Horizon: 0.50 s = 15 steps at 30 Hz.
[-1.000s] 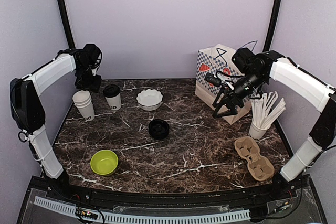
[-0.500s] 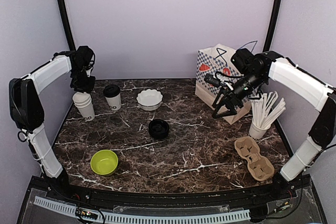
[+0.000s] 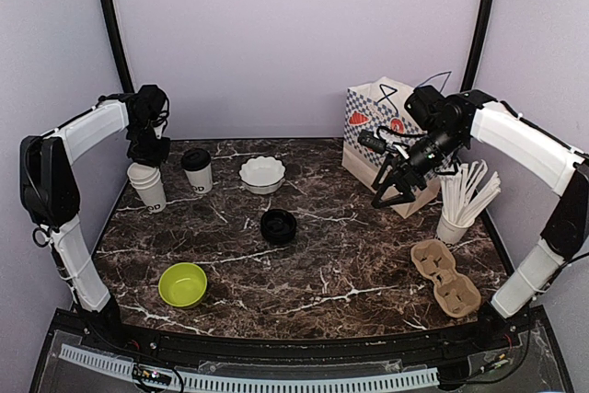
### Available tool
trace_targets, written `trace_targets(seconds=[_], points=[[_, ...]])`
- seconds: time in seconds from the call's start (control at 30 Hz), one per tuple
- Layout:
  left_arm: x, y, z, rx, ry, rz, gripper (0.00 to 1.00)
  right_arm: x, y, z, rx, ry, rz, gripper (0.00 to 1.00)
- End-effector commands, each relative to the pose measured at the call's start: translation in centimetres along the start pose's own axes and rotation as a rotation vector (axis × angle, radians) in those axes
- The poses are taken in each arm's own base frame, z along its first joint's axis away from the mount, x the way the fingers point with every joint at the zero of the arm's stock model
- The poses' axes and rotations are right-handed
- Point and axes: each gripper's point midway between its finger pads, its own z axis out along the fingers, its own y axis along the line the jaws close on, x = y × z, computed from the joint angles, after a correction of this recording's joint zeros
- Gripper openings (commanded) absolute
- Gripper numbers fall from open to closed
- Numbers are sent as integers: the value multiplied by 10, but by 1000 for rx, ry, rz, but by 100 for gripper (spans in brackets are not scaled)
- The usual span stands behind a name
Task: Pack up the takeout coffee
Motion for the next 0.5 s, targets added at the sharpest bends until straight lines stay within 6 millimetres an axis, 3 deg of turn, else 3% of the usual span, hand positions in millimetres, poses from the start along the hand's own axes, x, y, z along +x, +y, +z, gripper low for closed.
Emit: trace_targets(seconds=[0.0, 0.3, 0.47], points=[[5, 7, 3, -21, 18, 5, 14, 1, -2, 1, 3, -5, 7, 82], [12, 3, 12, -12, 56, 14, 13, 1, -2, 1, 3, -5, 6, 82], [12, 3, 10, -10, 58, 15, 4, 2, -1, 0, 6, -4, 6, 81]])
